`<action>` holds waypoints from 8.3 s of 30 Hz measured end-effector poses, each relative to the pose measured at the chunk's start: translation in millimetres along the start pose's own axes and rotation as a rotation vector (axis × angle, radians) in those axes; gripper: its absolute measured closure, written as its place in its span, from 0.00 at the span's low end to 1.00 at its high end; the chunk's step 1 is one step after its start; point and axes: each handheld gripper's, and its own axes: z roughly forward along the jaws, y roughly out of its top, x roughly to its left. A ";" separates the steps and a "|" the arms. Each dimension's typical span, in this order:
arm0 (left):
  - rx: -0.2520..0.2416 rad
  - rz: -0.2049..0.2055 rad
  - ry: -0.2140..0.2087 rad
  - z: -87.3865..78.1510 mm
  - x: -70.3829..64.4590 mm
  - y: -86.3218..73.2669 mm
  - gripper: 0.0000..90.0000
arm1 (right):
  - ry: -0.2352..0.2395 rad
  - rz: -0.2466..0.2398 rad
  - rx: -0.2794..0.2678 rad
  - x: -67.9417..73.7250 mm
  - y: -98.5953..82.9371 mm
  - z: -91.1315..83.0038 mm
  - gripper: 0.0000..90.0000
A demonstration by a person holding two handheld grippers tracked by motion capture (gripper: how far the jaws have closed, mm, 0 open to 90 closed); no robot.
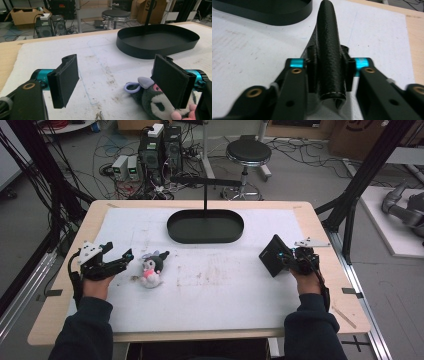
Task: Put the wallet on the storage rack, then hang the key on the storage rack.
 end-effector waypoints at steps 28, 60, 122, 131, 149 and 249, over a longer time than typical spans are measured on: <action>-0.015 -0.008 -0.010 -1.1 3.6 -0.6 0.24 | 0.224 -0.092 -0.138 73.1 102.7 48.8 0.86; -0.011 -0.011 -0.018 1.1 4.6 -2.0 0.24 | 0.199 0.128 -0.047 105.6 125.1 174.2 0.84; -0.007 -0.014 -0.034 -0.1 -3.3 0.4 0.23 | 0.012 -0.052 -0.024 2.0 5.6 7.8 0.24; 0.046 -0.035 -0.068 2.0 -27.6 6.9 0.24 | -0.001 -0.062 -0.034 4.4 5.3 6.2 0.24; 0.350 -0.010 -0.067 41.0 -72.7 -18.1 0.26 | 0.022 -0.076 -0.031 7.9 4.4 7.3 0.24; 0.226 0.431 -0.100 170.9 -71.1 132.1 0.55 | 0.083 -0.041 -0.065 3.1 1.5 2.5 0.24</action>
